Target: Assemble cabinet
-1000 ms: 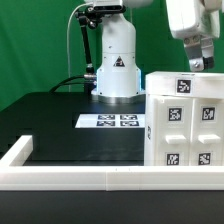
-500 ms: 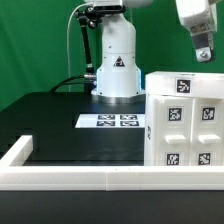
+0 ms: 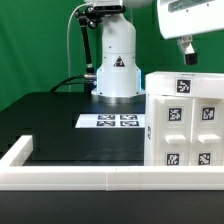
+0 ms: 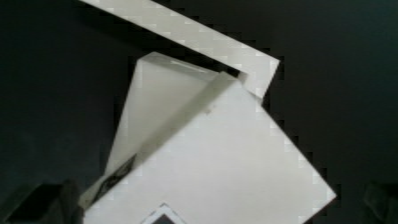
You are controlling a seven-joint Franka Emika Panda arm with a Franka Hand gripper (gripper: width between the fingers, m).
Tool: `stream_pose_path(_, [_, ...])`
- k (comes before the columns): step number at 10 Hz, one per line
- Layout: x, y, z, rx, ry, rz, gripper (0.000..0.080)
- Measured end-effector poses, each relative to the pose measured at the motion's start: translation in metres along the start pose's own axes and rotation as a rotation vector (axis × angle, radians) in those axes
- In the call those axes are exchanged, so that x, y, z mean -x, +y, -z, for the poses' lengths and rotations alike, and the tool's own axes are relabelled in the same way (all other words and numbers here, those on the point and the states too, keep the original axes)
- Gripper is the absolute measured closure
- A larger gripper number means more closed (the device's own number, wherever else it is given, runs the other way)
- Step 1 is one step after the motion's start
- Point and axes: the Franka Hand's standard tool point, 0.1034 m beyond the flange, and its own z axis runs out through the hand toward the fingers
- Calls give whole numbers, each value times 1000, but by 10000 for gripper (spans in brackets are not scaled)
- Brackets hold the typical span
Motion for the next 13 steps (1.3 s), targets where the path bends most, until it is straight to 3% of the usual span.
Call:
stream_pose_path(4, [0,0,0,3,8,344,3])
stream_pose_path(9, [-6,2,0,39,16,1066,3])
stream_pose_path(13, [-10,4,0,57,11,1313,3])
